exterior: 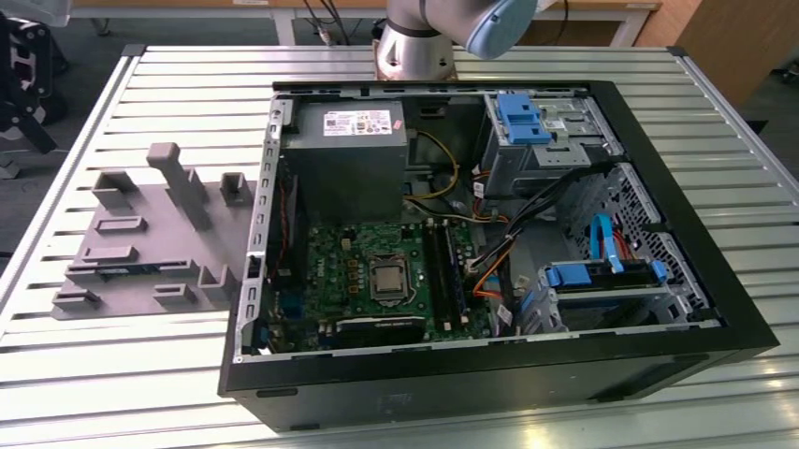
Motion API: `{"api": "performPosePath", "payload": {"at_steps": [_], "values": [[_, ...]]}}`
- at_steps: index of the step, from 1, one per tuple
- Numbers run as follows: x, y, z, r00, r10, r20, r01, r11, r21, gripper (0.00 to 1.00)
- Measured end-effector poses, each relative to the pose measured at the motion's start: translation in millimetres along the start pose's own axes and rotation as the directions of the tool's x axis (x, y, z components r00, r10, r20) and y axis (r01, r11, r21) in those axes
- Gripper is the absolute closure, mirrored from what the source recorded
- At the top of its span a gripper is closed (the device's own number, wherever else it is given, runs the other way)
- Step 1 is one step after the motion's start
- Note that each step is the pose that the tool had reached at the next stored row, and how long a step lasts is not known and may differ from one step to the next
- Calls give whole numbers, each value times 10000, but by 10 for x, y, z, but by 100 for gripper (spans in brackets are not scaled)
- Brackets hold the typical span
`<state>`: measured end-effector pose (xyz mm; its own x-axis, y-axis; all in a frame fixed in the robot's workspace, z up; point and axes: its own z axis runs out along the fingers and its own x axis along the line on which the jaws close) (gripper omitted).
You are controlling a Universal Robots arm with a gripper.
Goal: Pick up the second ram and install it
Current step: 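Pick up the second ram and move it above second insertion slot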
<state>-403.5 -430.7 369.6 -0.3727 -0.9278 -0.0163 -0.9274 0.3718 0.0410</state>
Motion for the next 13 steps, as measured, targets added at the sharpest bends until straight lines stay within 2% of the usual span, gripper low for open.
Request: {"api": "performPosePath", "payload": {"at_steps": [3, 7, 10, 13], "values": [[0, 0, 3, 9985, -555, -22, 555, 9985, -9, 89], [0, 0, 7, 9919, -1271, -53, 1271, 9919, -23, 89], [0, -1, 12, 9833, -1819, -82, 1819, 9833, -34, 89], [0, -1, 18, 9720, -2346, -105, 2346, 9721, -47, 89]]}}
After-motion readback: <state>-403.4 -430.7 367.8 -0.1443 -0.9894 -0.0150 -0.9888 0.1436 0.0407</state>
